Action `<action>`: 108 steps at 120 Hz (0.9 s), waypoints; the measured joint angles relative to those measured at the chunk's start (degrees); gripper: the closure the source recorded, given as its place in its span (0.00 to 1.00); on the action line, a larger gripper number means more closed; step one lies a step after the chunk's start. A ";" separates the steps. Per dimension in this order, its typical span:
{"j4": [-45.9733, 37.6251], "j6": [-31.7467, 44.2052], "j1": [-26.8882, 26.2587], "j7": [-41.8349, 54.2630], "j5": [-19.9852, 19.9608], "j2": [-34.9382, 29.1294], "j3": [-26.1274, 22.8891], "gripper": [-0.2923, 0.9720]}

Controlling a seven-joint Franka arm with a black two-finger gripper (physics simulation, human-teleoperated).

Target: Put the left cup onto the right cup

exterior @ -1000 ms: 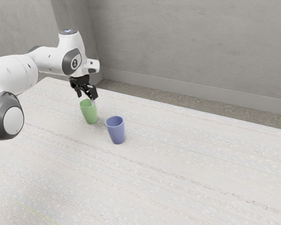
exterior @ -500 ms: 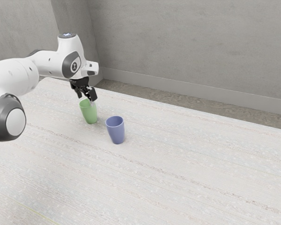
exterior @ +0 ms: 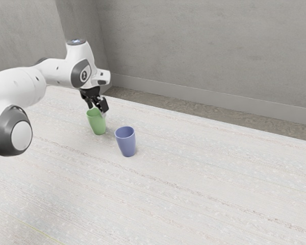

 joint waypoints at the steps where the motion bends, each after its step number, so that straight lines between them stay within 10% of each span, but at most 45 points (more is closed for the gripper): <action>1: 0.01 0.02 0.00 0.01 0.00 0.06 -0.01 0.23; 108: 1.45 1.74 0.00 1.51 -0.02 2.43 -1.27 0.27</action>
